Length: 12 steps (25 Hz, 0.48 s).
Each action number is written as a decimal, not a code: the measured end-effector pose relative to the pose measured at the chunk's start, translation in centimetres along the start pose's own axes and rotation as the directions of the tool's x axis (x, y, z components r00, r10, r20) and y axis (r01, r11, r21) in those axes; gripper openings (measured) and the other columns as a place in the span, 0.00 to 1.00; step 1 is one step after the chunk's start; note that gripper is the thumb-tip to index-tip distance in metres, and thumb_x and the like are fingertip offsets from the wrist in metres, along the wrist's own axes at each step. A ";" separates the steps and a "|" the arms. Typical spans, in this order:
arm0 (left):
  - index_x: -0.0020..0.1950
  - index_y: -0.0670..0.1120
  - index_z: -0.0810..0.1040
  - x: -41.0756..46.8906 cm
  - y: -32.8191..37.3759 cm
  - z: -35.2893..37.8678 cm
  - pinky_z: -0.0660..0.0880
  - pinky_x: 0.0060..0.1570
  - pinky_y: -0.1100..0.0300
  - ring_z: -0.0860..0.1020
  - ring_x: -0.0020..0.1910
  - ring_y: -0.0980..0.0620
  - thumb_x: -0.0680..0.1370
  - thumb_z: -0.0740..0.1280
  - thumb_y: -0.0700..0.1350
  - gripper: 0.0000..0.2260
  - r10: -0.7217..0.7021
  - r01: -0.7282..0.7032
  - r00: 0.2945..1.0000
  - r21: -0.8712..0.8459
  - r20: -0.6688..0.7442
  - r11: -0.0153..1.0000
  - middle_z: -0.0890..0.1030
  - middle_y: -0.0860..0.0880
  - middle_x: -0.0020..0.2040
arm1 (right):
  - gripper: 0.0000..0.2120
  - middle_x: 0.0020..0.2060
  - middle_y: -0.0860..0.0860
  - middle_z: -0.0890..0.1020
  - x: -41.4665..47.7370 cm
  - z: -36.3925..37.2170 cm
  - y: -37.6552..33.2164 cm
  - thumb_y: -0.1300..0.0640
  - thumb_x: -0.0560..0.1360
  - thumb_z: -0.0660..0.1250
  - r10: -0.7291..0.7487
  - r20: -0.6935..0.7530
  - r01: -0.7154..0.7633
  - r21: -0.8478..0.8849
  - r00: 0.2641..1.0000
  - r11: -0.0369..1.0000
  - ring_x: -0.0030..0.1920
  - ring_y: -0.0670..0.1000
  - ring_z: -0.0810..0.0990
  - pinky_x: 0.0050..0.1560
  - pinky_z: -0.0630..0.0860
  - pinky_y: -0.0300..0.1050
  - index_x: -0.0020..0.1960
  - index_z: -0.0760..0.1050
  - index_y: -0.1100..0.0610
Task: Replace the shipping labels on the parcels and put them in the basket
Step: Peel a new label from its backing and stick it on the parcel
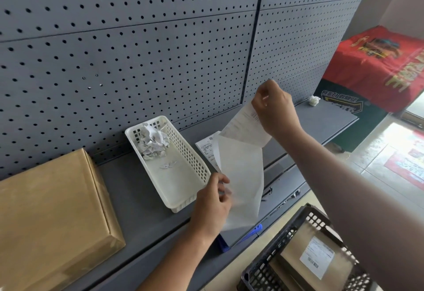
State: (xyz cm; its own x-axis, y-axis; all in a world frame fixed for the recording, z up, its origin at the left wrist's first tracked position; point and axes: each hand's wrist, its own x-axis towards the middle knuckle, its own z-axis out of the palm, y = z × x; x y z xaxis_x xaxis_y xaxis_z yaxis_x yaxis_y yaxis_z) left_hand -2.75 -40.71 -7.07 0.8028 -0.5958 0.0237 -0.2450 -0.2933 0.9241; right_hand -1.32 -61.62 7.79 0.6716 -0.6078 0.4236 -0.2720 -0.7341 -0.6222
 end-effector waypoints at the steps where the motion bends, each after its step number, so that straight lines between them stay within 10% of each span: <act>1: 0.56 0.51 0.73 -0.1 0.0 0.2 0.82 0.41 0.60 0.83 0.43 0.53 0.79 0.68 0.34 0.13 -0.003 0.003 1.000 -0.002 0.005 1.000 0.82 0.51 0.47 | 0.05 0.44 0.52 0.79 0.5 -0.3 -0.3 0.55 0.78 0.60 -0.006 -0.020 0.006 0.013 1.000 1.000 0.44 0.57 0.77 0.44 0.77 0.53 0.51 0.72 0.55; 12: 0.54 0.51 0.73 -1.7 -2.7 3.9 0.78 0.43 0.50 0.81 0.40 0.49 0.80 0.63 0.39 0.08 -0.084 0.072 0.992 0.121 0.093 0.990 0.81 0.49 0.42 | 0.07 0.42 0.50 0.78 3.0 -2.0 -1.3 0.57 0.79 0.58 -0.022 -0.227 0.046 0.101 0.974 0.994 0.45 0.55 0.77 0.46 0.75 0.54 0.51 0.71 0.60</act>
State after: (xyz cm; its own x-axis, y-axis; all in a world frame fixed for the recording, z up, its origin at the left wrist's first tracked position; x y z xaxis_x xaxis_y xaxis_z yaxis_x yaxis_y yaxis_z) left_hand -5.54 -41.83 -11.12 0.7667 -0.6358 -0.0892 -0.2502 -0.4238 0.8705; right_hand -0.34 -63.05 11.22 0.5036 -0.6441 0.5758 -0.1694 -0.7271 -0.6653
